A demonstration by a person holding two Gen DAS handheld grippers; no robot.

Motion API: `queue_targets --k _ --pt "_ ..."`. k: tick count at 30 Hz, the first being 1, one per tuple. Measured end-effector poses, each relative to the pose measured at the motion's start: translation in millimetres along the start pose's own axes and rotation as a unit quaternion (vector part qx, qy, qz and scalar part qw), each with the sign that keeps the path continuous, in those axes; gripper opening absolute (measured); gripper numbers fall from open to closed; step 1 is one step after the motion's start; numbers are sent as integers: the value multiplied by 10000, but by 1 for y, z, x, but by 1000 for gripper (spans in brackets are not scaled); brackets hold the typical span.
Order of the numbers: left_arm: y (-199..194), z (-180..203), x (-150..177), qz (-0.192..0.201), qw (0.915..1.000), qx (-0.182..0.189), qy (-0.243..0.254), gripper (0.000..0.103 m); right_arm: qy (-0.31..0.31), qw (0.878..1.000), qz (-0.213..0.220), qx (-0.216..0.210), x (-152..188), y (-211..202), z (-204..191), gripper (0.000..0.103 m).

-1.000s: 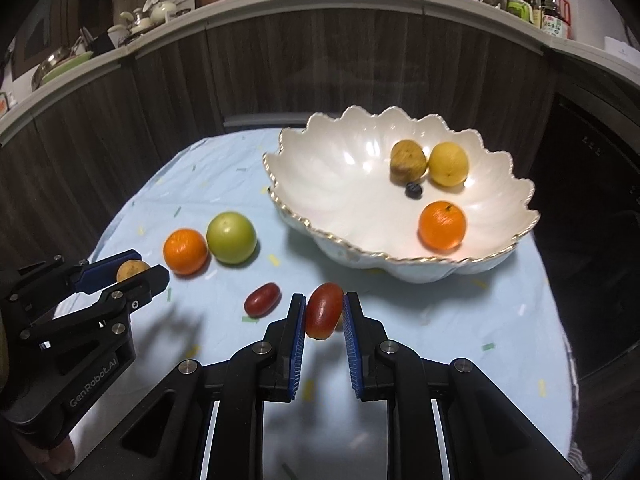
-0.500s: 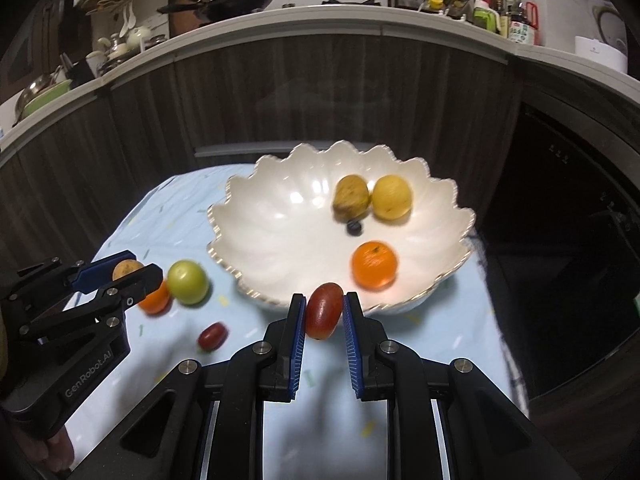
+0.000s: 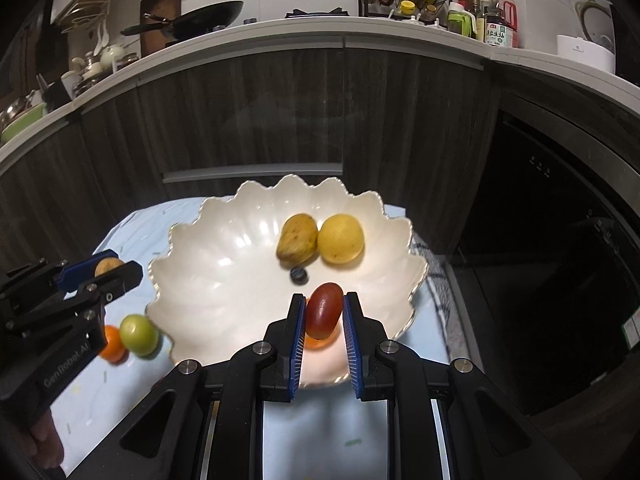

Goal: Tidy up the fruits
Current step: 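Lift and carry the brown fruit and red tomato over the white bowl with both tools, then open both tools to drop the brown fruit and red tomato into the bowl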

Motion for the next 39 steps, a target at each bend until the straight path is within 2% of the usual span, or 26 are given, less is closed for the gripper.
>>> queue_targets --k 10,22,26,27,29,32,33,34,39 --pt "33 -2 -21 -33 10000 -4 39 27 -3 9998 -22 173 -16 26 12 20" --pt "58 -6 -20 -211 9998 32 25 27 -46 9995 -274 165 -16 54 12 20" --pt "59 -9 -19 -229 9997 -32 8 38 -77 9993 -266 236 -16 54 12 22" --pt "59 -9 -19 -230 9997 -40 4 40 -108 9993 -255 244 -16 54 12 24" --pt "58 -10 -19 -232 9997 -71 25 41 -145 9992 -200 318 -17 51 12 43" --pt "53 -12 -19 -192 9997 -133 42 52 -126 9991 -61 392 -20 44 14 61" --pt "51 -13 -20 -171 9997 -182 50 61 -130 9990 -35 419 -21 43 14 63" --pt "47 -15 -21 -121 9996 -251 56 67 -127 9990 -11 431 -21 40 14 66" --pt "36 -19 -21 -61 9993 -364 57 68 -77 9990 57 443 -21 32 12 74"
Point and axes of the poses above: each gripper's, at about its wrist camera, not at the fingertips, and y roughly the way its jaws point, z to its right, x to its underside, the point moved 8 cm from there along y, roughly the way its jaws point, and after that the axes turned 14 degrees about x, right-handed, at the moved point
